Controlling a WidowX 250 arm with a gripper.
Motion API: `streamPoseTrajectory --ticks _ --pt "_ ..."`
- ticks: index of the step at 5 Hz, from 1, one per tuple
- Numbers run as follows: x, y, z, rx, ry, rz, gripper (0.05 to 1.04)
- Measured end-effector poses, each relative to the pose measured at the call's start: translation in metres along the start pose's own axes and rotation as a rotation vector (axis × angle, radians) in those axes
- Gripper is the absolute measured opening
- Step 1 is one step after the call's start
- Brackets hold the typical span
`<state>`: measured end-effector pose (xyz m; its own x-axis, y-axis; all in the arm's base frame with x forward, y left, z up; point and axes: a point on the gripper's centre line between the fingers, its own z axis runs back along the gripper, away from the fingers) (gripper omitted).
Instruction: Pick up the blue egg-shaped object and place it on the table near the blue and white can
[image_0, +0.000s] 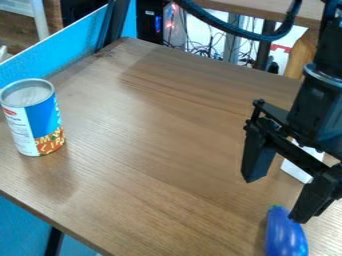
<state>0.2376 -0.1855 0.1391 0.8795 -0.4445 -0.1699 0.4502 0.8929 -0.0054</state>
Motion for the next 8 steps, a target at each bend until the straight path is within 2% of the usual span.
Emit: streamPoseTrajectory --ticks 1,2,3,4,5,7,8 --pt "0.000 0.000 -0.010 0.005 0.029 0.003 1.001" --pt "0.006 -0.001 -0.018 -0.004 -0.018 0.110 1.001" --pt "0.007 -0.010 -0.023 0.005 -0.102 0.267 1.001" --pt "0.011 -0.015 -0.028 -0.014 -0.150 0.392 1.001" --pt "0.017 -0.016 -0.032 -0.067 -0.223 0.487 1.001" --pt "0.028 -0.018 -0.034 -0.113 -0.292 0.567 1.001" --pt "0.031 -0.019 -0.062 -0.067 -0.192 0.624 1.001"
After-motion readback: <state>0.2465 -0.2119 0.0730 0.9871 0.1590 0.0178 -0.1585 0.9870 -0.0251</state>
